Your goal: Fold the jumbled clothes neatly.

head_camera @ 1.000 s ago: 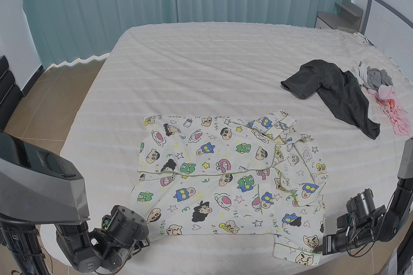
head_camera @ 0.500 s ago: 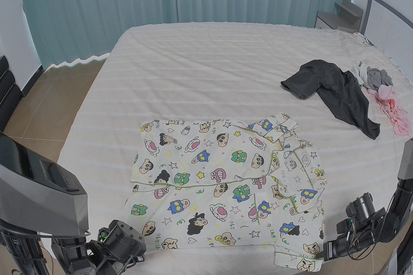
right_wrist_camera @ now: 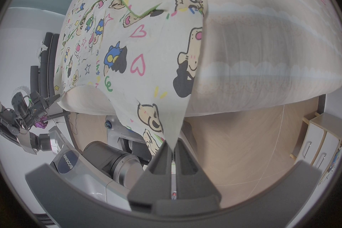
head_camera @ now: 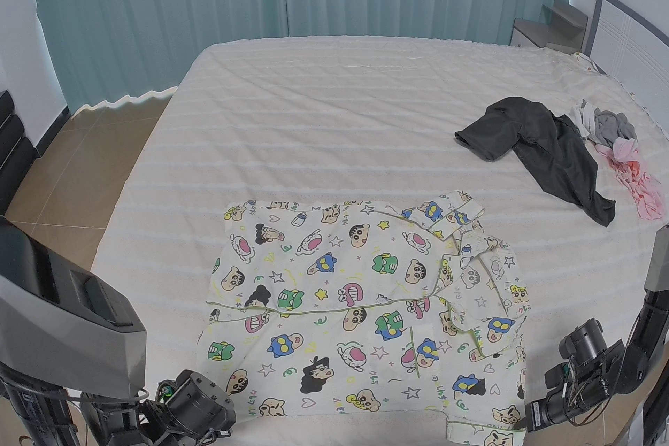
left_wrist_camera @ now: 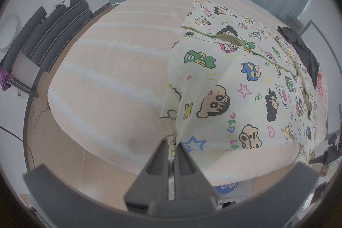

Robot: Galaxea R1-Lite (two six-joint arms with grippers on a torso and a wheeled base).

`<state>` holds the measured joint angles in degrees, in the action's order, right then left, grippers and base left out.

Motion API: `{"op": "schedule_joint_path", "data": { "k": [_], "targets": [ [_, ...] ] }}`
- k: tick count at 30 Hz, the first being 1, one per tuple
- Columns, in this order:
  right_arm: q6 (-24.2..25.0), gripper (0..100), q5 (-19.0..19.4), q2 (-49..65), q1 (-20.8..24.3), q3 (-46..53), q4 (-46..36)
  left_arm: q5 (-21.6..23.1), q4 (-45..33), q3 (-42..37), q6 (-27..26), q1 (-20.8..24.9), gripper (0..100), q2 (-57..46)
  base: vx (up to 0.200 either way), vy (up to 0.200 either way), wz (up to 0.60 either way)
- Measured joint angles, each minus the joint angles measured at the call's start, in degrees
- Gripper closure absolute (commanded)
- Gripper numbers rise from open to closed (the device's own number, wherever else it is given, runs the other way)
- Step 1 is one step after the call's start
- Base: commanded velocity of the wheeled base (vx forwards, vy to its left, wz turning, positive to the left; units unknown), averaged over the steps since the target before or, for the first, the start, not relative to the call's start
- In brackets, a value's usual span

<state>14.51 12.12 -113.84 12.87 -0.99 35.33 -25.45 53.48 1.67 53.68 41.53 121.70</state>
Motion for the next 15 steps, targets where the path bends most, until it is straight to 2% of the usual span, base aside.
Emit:
{"op": "schedule_joint_path", "data": {
  "k": [10, 11, 15],
  "targets": [
    [-0.3, 100, 0.0, 0.0, 0.2, 0.0, -0.2, 0.0, 0.2, -0.7, 0.1, 0.0, 100, 0.3, 0.000, 0.000, 0.00],
    [-0.3, 0, 0.0, 0.0, 0.3, 0.0, -0.2, 0.0, 0.2, -0.7, 0.1, 0.0, 0, 0.3, 0.000, 0.000, 0.00],
    [-0.3, 0, 0.0, 0.0, 0.3, 0.0, -0.3, 0.0, 0.1, -0.7, 0.1, 0.0, 0, 0.4, 0.000, 0.000, 0.00]
  ]
}}
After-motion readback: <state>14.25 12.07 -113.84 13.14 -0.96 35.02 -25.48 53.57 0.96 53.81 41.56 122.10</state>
